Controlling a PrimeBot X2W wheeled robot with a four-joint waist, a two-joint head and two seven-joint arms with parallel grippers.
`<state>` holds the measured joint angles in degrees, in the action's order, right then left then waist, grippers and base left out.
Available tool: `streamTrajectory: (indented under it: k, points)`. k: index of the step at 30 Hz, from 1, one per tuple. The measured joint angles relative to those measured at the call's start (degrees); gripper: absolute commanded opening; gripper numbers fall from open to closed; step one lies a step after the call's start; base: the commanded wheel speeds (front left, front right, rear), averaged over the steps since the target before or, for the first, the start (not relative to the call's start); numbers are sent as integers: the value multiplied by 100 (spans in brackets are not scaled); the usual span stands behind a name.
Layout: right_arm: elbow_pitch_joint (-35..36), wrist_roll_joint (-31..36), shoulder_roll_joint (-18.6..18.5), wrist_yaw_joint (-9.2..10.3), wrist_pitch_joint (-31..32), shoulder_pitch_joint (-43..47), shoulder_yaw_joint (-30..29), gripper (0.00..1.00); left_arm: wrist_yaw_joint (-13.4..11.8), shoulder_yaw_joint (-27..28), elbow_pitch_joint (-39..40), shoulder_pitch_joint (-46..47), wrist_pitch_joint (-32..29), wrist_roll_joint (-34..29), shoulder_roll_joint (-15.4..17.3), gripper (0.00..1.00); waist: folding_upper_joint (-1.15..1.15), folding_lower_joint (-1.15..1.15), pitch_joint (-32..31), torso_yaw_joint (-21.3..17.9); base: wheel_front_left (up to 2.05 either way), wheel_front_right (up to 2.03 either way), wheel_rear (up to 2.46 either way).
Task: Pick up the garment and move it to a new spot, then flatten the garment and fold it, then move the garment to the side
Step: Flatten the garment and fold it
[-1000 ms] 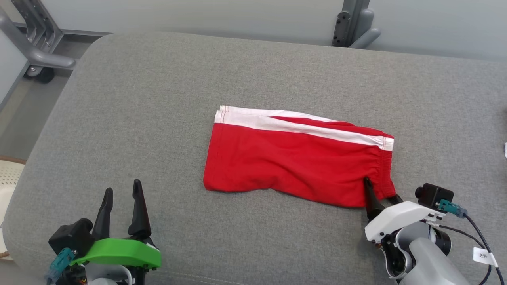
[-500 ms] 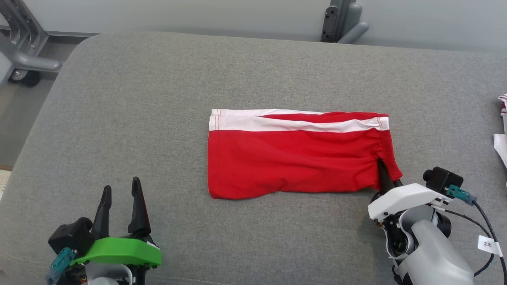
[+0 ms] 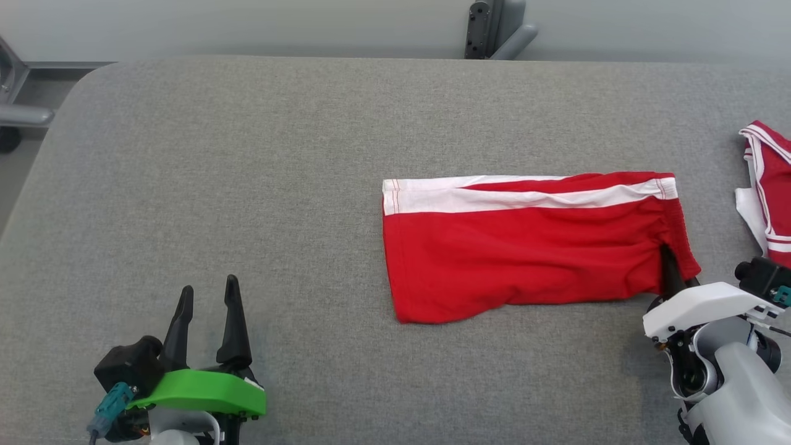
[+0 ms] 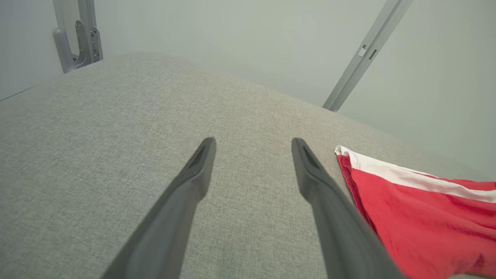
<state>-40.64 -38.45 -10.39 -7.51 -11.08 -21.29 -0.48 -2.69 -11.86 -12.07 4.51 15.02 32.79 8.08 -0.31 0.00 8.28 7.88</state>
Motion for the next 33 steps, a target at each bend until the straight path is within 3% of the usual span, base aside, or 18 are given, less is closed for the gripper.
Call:
streamTrajectory:
  k: [9,21,27,33]
  points:
    - [612,-40,209,1,442,69,3,0,65,-83,-4,92,0,-47,-40,100,0,0,3,-72,0,0,0]
    - [1855,36,638,3,844,147,686,0,52,-157,171,79,-8,-116,-9,100,0,0,-136,224,0,0,0]
    - [1893,133,735,3,899,94,1065,0,34,-200,241,47,-32,-115,1,100,0,0,-204,462,0,0,0]
    - [1436,241,747,3,854,-13,1484,0,16,-247,272,-10,-42,-114,1,100,0,0,-259,730,0,0,0]
